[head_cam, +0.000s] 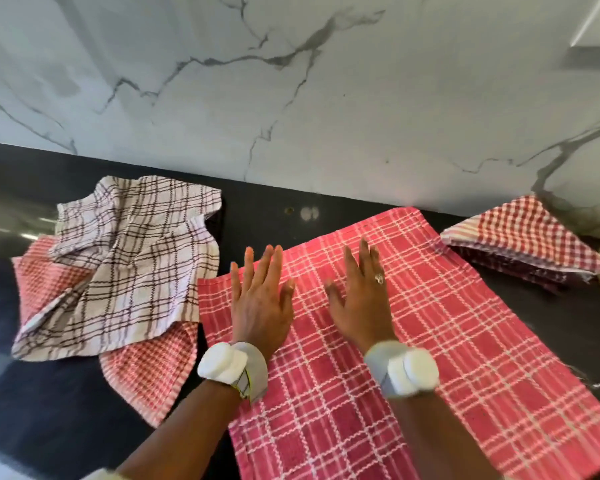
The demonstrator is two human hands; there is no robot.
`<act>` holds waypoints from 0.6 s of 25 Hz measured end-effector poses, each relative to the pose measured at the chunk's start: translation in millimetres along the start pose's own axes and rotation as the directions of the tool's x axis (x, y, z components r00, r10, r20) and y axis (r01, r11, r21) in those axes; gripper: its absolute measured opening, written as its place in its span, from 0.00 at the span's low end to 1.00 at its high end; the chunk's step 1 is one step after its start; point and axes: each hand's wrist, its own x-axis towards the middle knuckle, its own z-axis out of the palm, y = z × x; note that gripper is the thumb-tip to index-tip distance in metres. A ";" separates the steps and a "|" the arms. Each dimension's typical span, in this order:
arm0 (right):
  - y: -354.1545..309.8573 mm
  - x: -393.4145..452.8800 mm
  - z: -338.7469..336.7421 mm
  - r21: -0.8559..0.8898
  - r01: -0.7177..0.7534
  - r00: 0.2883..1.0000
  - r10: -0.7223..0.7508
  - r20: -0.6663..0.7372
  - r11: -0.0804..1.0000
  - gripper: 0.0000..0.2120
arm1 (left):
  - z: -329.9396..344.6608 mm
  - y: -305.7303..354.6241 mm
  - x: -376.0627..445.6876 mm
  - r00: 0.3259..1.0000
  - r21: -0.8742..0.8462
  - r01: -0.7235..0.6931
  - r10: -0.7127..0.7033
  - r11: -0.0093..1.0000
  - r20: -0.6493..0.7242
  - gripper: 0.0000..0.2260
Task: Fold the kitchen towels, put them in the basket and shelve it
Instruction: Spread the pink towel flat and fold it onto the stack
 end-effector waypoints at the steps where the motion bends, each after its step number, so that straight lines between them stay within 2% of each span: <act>1: -21.3 -23.8 10.0 0.048 -0.014 1.000 0.014 0.003 0.999 0.32 | -7.8 -20.0 -3.7 1.000 0.022 0.017 -0.016 1.000 -0.012 0.26; 3: -56.5 -54.3 33.8 0.051 -0.028 0.999 0.026 0.048 0.998 0.31 | -15.6 -55.2 -5.9 0.995 -0.001 0.009 -0.009 1.000 0.100 0.27; 5: -85.5 -74.2 62.4 -0.030 0.001 0.996 0.001 0.088 1.000 0.30 | -10.8 -77.0 -8.8 0.976 0.022 -0.068 0.062 0.997 0.210 0.30; 7: -103.0 -87.3 87.4 -0.113 -0.023 0.994 0.035 0.101 0.993 0.30 | -2.0 -86.4 -10.1 0.979 0.015 -0.096 0.092 0.995 0.184 0.29; 11: -96.4 -103.2 98.5 -0.213 -0.190 0.980 0.197 0.011 0.958 0.36 | 8.8 -89.9 -3.8 0.988 0.036 -0.056 0.051 0.998 0.144 0.28; 15: -86.1 -149.8 75.6 -0.314 -0.201 0.976 0.217 0.017 0.928 0.40 | 8.1 -89.8 2.5 0.992 0.040 -0.038 0.033 0.998 0.126 0.27</act>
